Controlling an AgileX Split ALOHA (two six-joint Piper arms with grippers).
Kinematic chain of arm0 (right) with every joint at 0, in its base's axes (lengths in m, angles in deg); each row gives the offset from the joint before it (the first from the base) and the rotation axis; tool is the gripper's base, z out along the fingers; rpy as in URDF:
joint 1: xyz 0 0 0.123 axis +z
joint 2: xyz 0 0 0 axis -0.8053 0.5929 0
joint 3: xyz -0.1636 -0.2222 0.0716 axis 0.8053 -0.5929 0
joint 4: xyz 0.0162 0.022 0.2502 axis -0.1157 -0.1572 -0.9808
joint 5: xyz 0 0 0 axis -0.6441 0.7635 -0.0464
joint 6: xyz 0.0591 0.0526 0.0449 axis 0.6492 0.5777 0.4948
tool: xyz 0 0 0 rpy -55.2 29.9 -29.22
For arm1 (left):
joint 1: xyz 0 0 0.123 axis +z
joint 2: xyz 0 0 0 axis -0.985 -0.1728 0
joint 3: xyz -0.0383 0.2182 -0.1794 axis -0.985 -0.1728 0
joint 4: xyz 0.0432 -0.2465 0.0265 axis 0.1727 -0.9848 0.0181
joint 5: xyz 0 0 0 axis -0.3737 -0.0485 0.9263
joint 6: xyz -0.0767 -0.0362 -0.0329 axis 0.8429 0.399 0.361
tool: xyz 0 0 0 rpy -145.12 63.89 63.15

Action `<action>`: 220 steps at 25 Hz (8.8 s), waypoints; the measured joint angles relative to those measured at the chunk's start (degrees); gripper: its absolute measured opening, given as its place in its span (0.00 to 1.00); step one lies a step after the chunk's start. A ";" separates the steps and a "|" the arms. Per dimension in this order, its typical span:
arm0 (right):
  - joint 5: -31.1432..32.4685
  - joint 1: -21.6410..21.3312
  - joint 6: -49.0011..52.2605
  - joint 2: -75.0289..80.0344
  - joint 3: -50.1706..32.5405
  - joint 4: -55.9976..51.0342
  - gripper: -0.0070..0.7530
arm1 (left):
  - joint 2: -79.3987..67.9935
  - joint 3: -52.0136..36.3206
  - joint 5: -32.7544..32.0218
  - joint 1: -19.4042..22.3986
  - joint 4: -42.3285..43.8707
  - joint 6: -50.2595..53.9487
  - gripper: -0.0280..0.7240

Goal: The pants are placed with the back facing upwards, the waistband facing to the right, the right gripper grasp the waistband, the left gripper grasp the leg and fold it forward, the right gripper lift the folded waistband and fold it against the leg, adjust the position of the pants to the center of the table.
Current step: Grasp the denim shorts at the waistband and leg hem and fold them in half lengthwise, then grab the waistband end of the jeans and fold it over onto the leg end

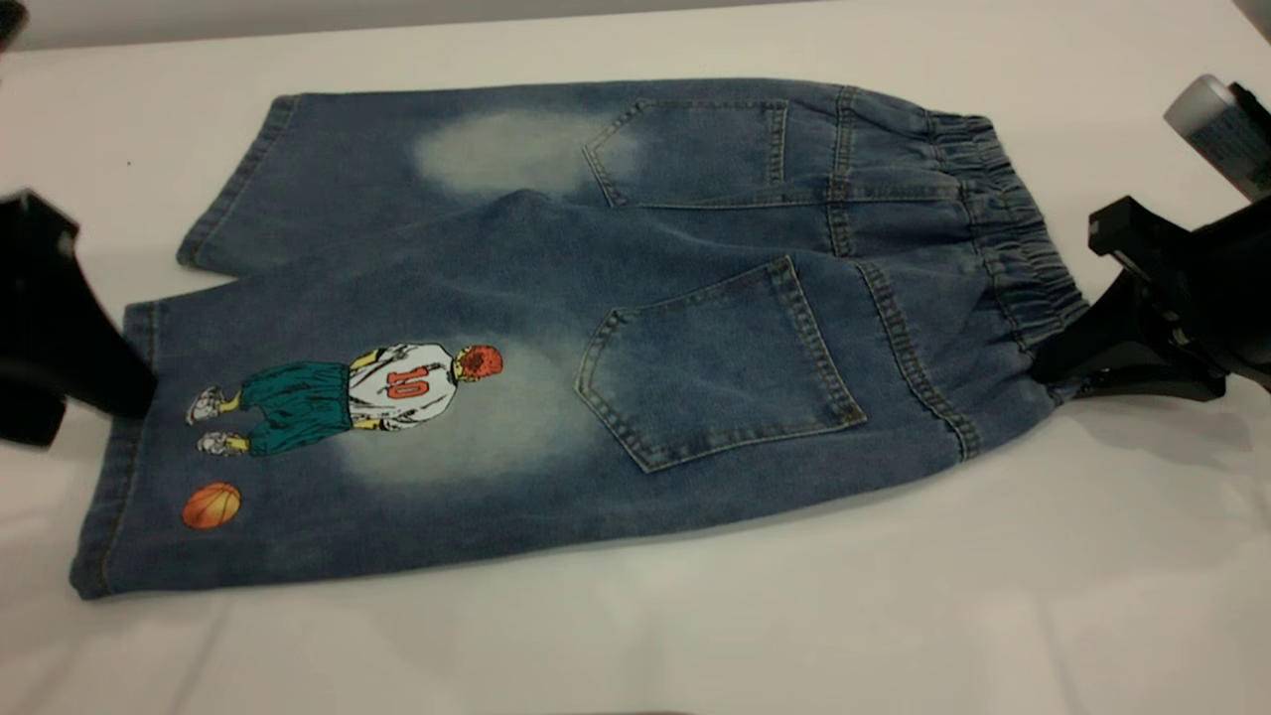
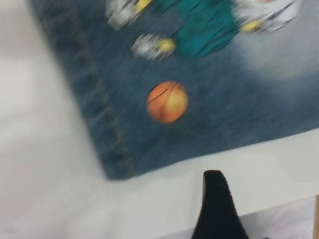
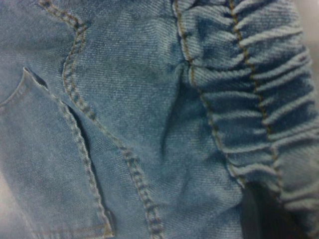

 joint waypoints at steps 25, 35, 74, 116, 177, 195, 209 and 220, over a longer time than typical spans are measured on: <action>0.10 0.00 -1.29 0.00 0.00 1.05 0.06 | -12.38 0.16 5.94 0.00 15.36 13.26 0.69; 0.10 0.00 -1.35 0.00 0.00 1.10 0.07 | -19.96 0.44 12.15 0.00 12.04 13.21 0.73; 2.14 0.00 20.70 -20.99 7.40 23.99 0.06 | -2.71 22.35 -4.07 -3.94 11.55 10.66 0.10; -3.10 0.00 2.60 3.98 35.09 1.70 0.07 | -33.94 36.84 43.89 -10.51 8.36 5.03 0.10; -0.40 -0.37 5.64 15.88 45.78 20.27 0.78 | -24.69 41.30 5.11 -11.64 4.68 -7.51 0.54; 11.47 -1.85 9.38 16.46 45.78 19.92 0.04 | -31.51 41.57 15.36 -15.47 1.86 -7.52 0.54; 22.79 -7.20 16.43 8.36 45.78 24.69 0.05 | -42.94 42.95 25.98 -22.70 1.03 -7.64 0.54; 21.91 -7.22 25.27 8.00 45.73 30.27 0.49 | -41.53 50.34 14.79 -27.57 1.21 -7.81 0.54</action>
